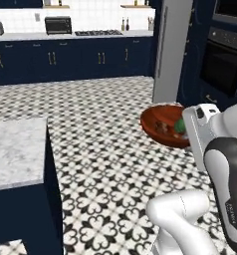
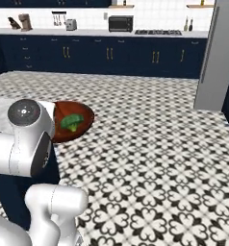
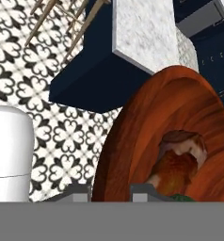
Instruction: Pick the chicken drumstick and broccoli from their plates and place them in the bowl. Then put the bowl in the fridge.
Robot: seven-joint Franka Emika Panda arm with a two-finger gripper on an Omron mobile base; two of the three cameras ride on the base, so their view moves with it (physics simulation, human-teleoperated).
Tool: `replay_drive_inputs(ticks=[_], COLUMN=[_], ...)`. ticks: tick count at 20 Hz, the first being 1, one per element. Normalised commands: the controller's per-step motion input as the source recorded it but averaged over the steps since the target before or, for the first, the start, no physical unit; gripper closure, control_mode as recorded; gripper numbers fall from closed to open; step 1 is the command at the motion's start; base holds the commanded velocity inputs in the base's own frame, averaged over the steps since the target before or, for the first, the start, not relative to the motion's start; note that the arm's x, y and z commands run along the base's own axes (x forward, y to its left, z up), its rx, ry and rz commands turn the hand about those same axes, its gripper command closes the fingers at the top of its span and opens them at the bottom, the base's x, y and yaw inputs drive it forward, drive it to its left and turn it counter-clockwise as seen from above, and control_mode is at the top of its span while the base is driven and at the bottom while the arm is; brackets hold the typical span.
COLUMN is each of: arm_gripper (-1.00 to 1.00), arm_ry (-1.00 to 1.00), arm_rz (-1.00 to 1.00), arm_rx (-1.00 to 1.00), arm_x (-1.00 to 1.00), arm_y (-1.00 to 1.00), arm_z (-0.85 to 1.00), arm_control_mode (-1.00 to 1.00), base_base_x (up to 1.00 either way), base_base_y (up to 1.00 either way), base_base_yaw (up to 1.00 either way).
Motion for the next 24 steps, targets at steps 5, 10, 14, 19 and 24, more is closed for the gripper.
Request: replay_drive_inputs(ticks=[5, 10, 14, 19, 24], arm_gripper=[1.0, 1.0, 1.0, 1.0, 1.0], arm_ry=[0.0, 0.0, 0.0, 0.0, 0.0], arm_rz=[0.0, 0.0, 0.0, 0.0, 0.0], arm_rx=[0.0, 0.0, 0.0, 0.0, 0.0], arm_x=[0.0, 0.0, 0.0, 0.0, 0.0], arm_y=[0.0, 0.0, 0.0, 0.0, 0.0], arm_z=[0.0, 0.0, 0.0, 0.0, 0.0], arm_control_mode=[1.0, 1.0, 1.0, 1.0, 1.0], base_base_x=[0.98, 1.0, 1.0, 1.0, 1.0], base_base_y=[-0.41, 0.0, 0.0, 0.0, -0.02], base_base_yaw=[0.02, 0.0, 0.0, 0.0, 0.0])
